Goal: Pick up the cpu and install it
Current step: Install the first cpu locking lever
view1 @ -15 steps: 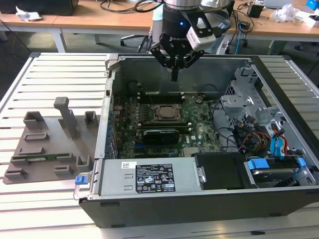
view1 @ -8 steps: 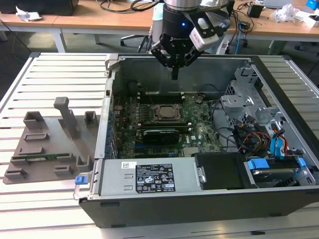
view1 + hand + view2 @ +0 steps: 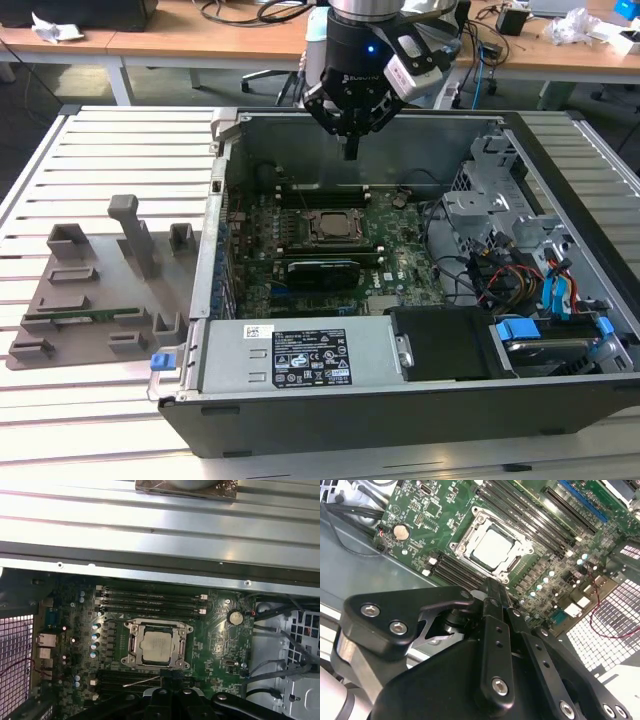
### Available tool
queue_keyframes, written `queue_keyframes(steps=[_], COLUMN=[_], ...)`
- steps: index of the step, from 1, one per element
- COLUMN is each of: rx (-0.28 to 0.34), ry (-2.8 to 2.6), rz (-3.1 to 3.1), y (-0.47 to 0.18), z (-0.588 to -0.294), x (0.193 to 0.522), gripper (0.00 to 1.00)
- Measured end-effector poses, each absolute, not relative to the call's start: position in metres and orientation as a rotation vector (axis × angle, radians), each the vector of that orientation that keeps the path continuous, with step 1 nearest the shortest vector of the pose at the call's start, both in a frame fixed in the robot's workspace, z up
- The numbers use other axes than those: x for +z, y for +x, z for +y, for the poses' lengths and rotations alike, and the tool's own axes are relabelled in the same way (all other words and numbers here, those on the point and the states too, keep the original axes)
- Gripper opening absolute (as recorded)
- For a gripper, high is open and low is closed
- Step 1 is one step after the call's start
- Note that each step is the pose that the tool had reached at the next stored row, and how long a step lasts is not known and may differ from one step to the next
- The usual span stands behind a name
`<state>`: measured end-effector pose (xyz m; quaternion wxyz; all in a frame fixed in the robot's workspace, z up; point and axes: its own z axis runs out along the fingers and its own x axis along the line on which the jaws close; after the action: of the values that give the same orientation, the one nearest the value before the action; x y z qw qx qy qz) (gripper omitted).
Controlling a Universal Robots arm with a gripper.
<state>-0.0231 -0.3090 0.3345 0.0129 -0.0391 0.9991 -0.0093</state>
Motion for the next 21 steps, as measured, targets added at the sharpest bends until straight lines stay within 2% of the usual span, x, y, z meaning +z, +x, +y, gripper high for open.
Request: queue_keyframes(steps=[21], rx=[-0.029], ry=[-0.122], rz=[3.113], y=[-0.043], z=[-0.309], x=[0.334], gripper=[0.11])
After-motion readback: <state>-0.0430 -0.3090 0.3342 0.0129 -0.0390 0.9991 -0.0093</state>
